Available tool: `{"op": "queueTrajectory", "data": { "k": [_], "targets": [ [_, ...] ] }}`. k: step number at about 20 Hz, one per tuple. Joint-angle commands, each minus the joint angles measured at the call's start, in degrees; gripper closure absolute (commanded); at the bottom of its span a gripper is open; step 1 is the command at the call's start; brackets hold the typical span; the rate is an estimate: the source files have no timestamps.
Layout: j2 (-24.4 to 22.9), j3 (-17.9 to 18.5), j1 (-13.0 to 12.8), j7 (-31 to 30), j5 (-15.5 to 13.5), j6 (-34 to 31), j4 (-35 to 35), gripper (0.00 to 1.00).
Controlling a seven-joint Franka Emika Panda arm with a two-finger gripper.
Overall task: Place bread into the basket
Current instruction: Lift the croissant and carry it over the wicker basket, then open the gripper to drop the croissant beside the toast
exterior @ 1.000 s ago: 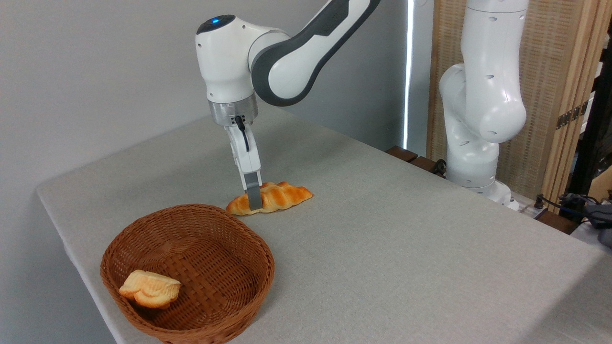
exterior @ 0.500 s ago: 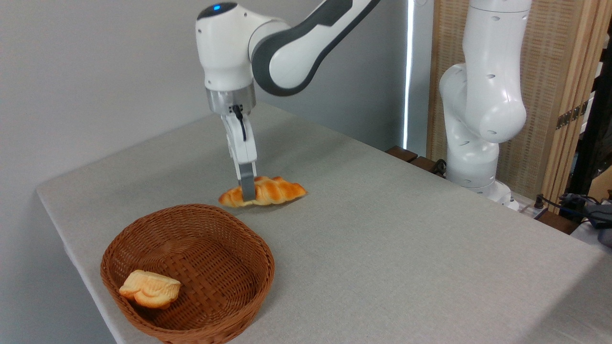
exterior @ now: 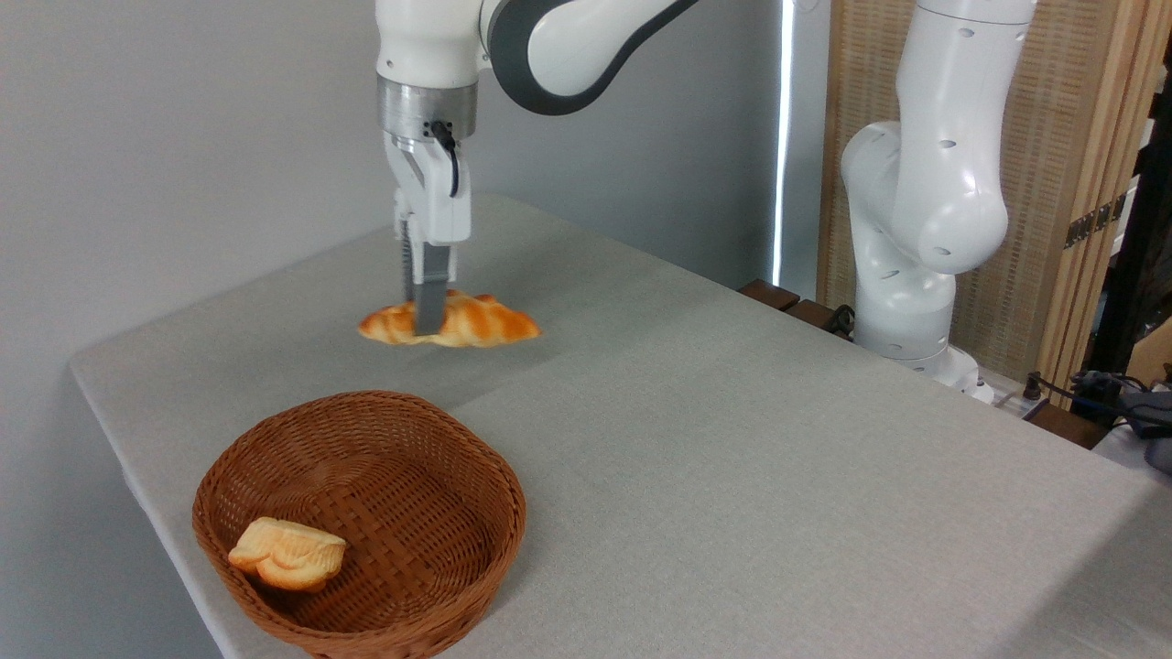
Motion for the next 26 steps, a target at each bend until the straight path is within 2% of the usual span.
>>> {"op": "queueTrajectory", "data": {
  "k": [1,6,7,8,10,11,12,13,26],
  "targets": [
    [1.03,4.17,-0.16,-0.29,-1.04,8.58,1.07,0.66],
    [3.32,9.09,-0.16,-0.29,-1.13,18.96,1.07,0.65],
    [3.67,9.97,-0.16,-0.37,-1.48,20.11,1.07,0.59],
    [4.11,10.59,-0.16,-0.46,-2.44,20.64,1.07,0.46],
    [5.34,11.12,-0.16,-0.37,-4.46,20.91,1.07,0.41],
    [5.86,11.47,0.1,-0.37,-5.25,21.0,1.07,0.29],
    [6.04,12.17,0.1,-0.37,-6.22,21.43,1.07,0.06],
    [6.22,12.26,0.1,-0.37,-6.49,21.87,1.07,0.0],
    [6.22,12.17,0.1,-0.37,-6.58,21.88,1.07,0.0]
  ]
}}
